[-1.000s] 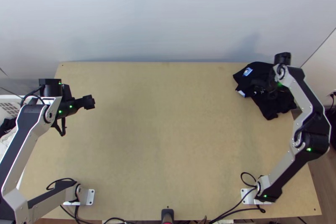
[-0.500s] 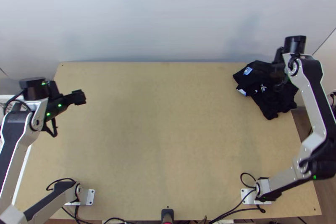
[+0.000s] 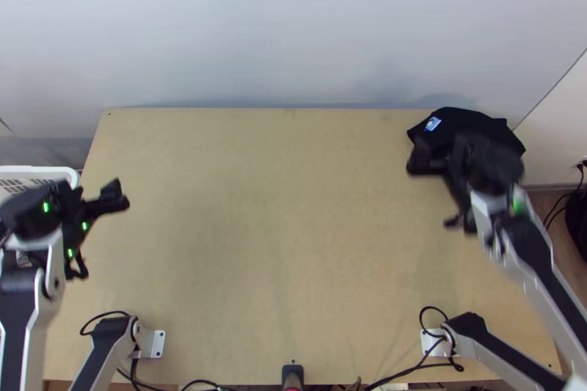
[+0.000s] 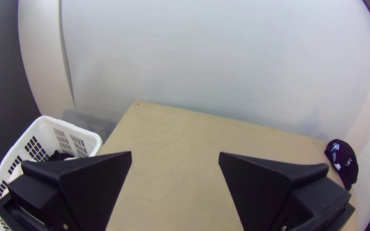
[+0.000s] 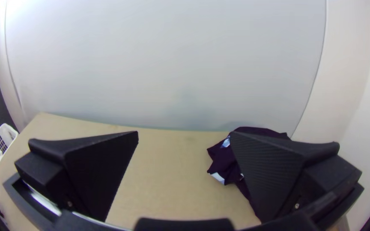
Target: Fold the t-shirt
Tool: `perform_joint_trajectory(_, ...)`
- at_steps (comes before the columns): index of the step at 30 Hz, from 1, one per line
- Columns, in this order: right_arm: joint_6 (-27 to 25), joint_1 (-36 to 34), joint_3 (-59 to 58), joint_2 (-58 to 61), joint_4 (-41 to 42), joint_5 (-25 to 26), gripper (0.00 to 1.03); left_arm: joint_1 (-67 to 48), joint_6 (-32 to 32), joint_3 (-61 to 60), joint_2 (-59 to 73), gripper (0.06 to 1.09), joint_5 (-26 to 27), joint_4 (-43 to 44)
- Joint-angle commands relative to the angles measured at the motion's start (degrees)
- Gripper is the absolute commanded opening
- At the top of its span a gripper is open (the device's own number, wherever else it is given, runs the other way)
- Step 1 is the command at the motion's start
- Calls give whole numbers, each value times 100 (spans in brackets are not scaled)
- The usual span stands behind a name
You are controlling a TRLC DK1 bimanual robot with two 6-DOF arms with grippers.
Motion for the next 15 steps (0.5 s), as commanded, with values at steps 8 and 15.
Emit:
perform_joint_trajectory(8,-1130,825,-4392,-4680,938,386,99,-36,107,-2435,-2083,105,8,754)
perform_joint_trajectory(15,-1068,376,-4735,-5462,700,386,99,-256,-165,-3472,-3102,105,8,1184)
